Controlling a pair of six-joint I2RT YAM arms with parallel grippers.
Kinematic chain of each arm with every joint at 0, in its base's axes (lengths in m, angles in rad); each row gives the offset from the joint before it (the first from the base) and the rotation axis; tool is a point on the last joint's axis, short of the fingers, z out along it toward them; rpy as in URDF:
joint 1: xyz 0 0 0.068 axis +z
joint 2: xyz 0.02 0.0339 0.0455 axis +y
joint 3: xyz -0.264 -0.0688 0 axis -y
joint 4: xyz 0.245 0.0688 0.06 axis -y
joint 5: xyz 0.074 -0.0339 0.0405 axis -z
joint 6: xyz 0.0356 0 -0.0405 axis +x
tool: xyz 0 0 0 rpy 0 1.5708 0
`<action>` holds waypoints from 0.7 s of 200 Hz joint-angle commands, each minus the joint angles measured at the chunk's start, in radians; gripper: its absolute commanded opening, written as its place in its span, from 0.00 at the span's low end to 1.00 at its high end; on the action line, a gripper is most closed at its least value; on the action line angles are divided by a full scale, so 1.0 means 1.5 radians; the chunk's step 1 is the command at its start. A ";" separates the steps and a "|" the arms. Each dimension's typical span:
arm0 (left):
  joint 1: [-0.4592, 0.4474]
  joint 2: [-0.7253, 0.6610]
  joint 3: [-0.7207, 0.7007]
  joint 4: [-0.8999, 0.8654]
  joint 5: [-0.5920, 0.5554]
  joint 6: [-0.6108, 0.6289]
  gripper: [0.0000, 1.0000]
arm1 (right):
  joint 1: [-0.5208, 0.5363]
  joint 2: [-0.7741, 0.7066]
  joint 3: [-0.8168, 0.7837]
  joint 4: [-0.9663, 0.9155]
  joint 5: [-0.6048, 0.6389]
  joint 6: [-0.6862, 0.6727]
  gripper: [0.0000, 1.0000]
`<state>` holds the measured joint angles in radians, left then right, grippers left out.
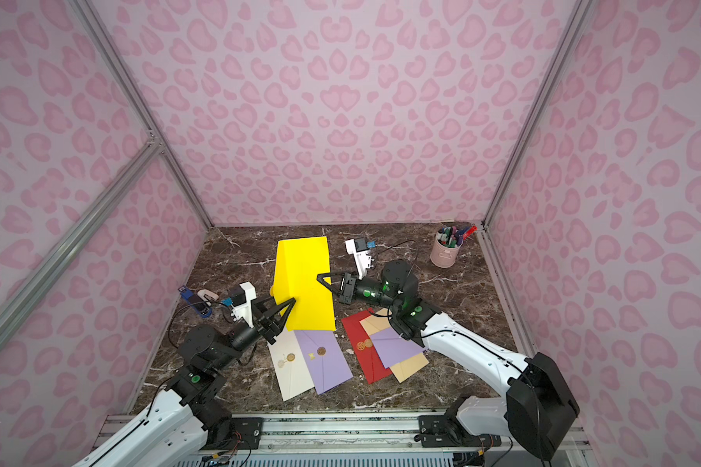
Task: Open the envelope
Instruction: Open the envelope flap on the envelope.
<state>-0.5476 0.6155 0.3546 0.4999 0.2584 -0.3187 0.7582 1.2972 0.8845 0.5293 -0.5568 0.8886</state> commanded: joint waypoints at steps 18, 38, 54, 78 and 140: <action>0.005 -0.012 0.003 0.030 0.028 -0.011 0.11 | 0.000 -0.004 0.004 0.031 -0.004 -0.003 0.00; 0.006 -0.018 0.005 0.021 0.019 -0.011 0.12 | 0.000 -0.003 0.006 0.032 -0.006 -0.003 0.00; 0.007 -0.022 0.005 0.014 0.008 -0.010 0.11 | 0.000 -0.004 0.009 0.034 -0.007 -0.003 0.00; 0.007 -0.033 0.003 0.006 -0.010 -0.010 0.23 | -0.002 -0.007 0.011 0.028 -0.006 -0.006 0.00; 0.007 -0.059 0.001 -0.033 -0.056 -0.003 0.13 | -0.002 -0.013 0.011 0.037 -0.016 -0.001 0.00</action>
<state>-0.5369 0.5217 0.3496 0.4789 0.2031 -0.3367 0.7551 1.2831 0.8917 0.5419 -0.5617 0.8856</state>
